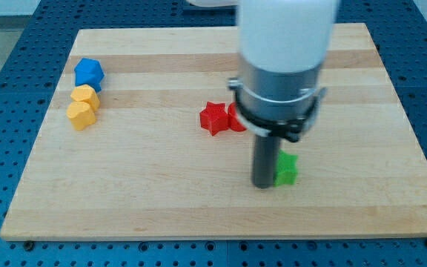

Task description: Slide green star into the green circle

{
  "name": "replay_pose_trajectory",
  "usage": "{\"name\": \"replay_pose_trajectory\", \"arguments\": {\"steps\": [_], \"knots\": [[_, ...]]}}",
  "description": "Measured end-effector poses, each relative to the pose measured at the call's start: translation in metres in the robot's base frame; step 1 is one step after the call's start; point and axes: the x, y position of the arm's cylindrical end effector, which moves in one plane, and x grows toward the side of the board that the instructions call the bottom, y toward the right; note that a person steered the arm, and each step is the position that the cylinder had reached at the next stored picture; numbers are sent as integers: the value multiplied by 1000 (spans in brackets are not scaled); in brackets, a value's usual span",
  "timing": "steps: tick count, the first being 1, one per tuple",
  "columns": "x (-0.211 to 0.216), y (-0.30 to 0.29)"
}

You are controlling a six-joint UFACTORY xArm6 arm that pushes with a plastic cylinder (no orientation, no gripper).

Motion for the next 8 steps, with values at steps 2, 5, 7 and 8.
{"name": "replay_pose_trajectory", "arguments": {"steps": [2, 5, 7, 8], "knots": [[-20, 40], [-21, 101], [-26, 106], [-36, 69]]}}
